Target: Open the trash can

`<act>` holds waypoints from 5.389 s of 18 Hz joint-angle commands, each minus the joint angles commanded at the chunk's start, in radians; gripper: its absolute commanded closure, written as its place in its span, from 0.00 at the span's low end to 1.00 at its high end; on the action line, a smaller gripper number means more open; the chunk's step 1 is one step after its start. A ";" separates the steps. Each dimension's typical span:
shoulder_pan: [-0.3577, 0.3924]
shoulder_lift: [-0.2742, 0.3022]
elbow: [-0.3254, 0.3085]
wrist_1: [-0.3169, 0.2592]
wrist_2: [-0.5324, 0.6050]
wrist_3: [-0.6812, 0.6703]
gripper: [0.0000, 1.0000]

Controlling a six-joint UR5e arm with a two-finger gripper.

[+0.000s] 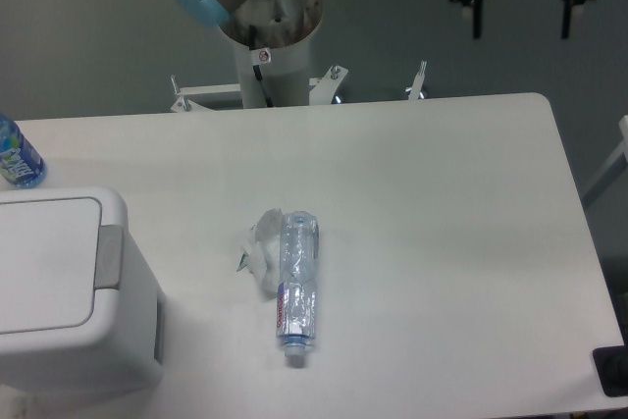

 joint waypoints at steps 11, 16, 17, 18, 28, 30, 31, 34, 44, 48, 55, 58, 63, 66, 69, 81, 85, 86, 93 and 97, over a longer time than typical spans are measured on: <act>-0.247 -0.063 -0.025 0.079 -0.003 -0.453 0.00; -0.316 -0.091 -0.025 0.106 -0.002 -0.557 0.00; -0.334 -0.100 -0.025 0.123 -0.002 -0.570 0.00; -0.359 -0.110 -0.025 0.137 -0.002 -0.582 0.00; -0.508 -0.180 -0.014 0.232 0.000 -0.717 0.00; -0.532 -0.190 -0.005 0.232 0.000 -0.726 0.00; -0.549 -0.201 0.000 0.234 0.000 -0.729 0.00; -0.569 -0.213 0.008 0.263 0.000 -0.766 0.00; -0.623 -0.233 -0.002 0.273 0.003 -0.797 0.00; -0.623 -0.238 0.003 0.275 0.003 -0.794 0.00; -0.623 -0.247 0.000 0.275 0.006 -0.792 0.00; -0.623 -0.247 0.000 0.275 0.006 -0.792 0.00; -0.623 -0.247 -0.002 0.275 0.006 -0.792 0.00; -0.623 -0.249 -0.003 0.275 0.006 -0.792 0.00; -0.623 -0.249 -0.005 0.275 0.006 -0.792 0.00; -0.623 -0.255 -0.003 0.276 0.008 -0.792 0.00; -0.623 -0.256 -0.002 0.275 0.006 -0.792 0.00; -0.623 -0.256 -0.003 0.276 0.006 -0.792 0.00; -0.557 -0.243 0.116 0.276 0.018 -0.769 0.00; -0.491 -0.207 0.130 0.237 0.177 -0.567 0.00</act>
